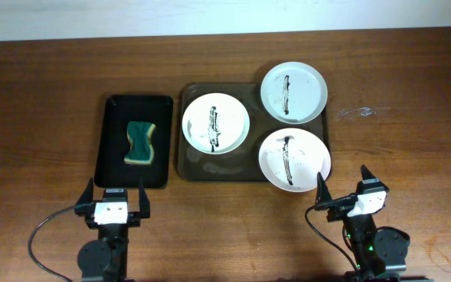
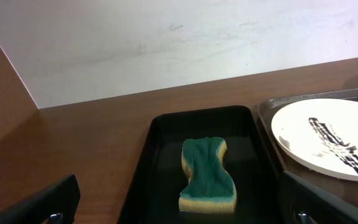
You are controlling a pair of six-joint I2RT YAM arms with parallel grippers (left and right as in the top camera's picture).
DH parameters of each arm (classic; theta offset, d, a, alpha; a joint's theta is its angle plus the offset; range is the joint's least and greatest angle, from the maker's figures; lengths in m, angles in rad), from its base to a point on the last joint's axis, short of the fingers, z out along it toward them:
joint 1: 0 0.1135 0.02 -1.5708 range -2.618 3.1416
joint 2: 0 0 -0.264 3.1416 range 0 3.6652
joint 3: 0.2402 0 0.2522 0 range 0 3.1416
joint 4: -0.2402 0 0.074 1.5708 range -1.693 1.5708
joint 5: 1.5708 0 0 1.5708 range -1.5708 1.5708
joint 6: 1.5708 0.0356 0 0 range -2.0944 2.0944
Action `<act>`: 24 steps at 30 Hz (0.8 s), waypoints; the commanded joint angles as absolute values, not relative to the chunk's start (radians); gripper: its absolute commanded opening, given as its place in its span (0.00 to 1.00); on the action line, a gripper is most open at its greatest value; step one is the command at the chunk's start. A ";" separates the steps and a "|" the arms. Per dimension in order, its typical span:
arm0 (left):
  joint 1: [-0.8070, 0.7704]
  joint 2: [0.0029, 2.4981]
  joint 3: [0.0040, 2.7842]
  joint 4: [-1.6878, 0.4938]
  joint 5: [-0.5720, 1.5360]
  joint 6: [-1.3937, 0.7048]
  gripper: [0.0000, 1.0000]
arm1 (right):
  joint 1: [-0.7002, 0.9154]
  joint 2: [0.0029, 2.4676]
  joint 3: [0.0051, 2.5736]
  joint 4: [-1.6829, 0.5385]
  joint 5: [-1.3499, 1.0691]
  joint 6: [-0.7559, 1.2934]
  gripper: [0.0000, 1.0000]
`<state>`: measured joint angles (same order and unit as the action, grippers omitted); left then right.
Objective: Clean dirty plates on tray and stack at the side
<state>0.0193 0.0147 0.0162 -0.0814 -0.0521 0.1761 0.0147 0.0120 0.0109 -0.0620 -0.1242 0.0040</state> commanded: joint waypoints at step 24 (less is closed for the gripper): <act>0.023 0.005 0.009 -0.080 -0.033 0.188 0.99 | 0.020 0.006 0.006 -0.068 -0.120 0.015 0.99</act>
